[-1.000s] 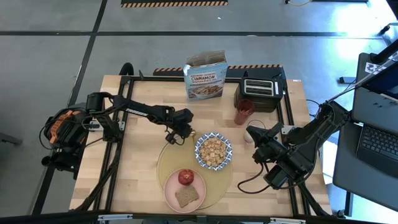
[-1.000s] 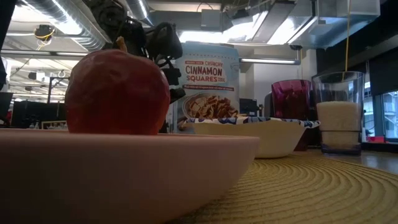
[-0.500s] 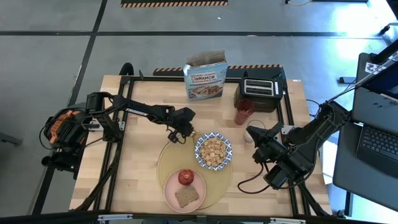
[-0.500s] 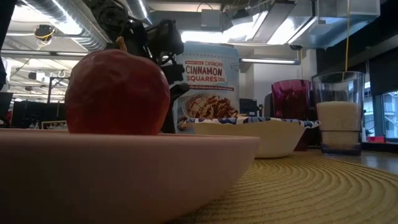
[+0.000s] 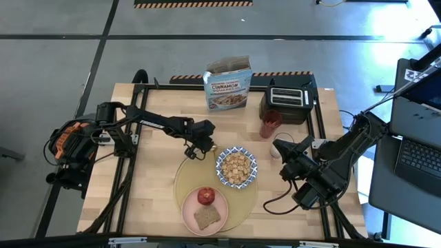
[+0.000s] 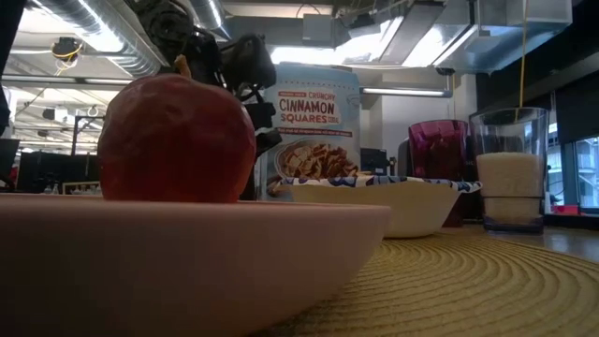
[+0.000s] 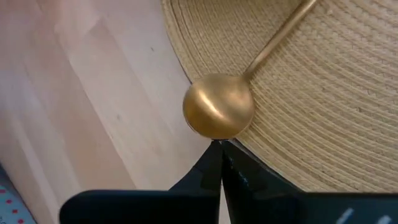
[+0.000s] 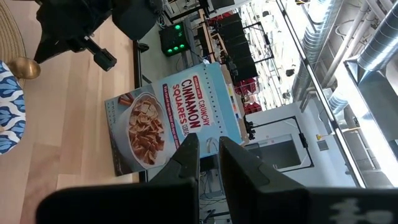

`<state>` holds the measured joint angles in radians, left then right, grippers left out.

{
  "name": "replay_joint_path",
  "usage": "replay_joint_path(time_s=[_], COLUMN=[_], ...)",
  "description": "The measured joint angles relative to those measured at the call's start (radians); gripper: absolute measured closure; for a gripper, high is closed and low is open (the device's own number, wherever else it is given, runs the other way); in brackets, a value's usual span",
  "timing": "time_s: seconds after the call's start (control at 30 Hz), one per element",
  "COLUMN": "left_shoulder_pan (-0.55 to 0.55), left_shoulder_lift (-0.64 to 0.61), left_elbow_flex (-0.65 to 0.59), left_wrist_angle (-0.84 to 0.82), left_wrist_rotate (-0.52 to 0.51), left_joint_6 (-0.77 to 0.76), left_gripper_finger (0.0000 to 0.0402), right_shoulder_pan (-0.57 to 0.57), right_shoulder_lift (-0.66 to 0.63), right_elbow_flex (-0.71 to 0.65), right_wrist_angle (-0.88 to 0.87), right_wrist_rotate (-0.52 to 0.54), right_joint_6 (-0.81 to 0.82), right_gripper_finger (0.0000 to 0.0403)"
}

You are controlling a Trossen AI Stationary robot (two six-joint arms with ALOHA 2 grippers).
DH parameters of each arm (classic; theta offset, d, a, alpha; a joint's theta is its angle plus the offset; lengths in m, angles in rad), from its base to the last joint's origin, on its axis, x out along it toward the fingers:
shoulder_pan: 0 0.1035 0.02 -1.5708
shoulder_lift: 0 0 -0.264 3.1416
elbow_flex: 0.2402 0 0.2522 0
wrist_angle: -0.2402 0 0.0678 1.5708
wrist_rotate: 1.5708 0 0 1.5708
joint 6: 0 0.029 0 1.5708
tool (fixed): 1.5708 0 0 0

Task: Arrange a breakfast setting
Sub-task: Put the gold spoon on the table mat to the left of the white bowl

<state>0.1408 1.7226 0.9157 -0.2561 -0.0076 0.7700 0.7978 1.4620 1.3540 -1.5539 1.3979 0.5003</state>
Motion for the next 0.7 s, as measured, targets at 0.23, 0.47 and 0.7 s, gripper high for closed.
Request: replay_joint_path(time_s=[0.23,0.47,0.7], left_shoulder_pan=[0.000,0.000,0.004], left_shoulder_lift=[0.000,0.000,0.000], left_elbow_flex=[0.000,0.000,0.000], left_wrist_angle=[0.042,0.042,0.015], left_wrist_rotate=[0.002,0.002,-0.031], left_joint_6=[0.007,0.007,0.001], left_gripper_finger=[0.0401,0.0401,0.0402], right_shoulder_pan=[0.000,0.000,0.000], right_shoulder_lift=[0.000,0.000,0.000], right_elbow_flex=[0.000,0.000,0.000], right_wrist_angle=[0.000,0.000,0.000], right_wrist_rotate=[0.000,0.000,0.000], right_joint_6=[0.000,0.000,0.000], right_gripper_finger=[0.0370,0.0370,0.0370])
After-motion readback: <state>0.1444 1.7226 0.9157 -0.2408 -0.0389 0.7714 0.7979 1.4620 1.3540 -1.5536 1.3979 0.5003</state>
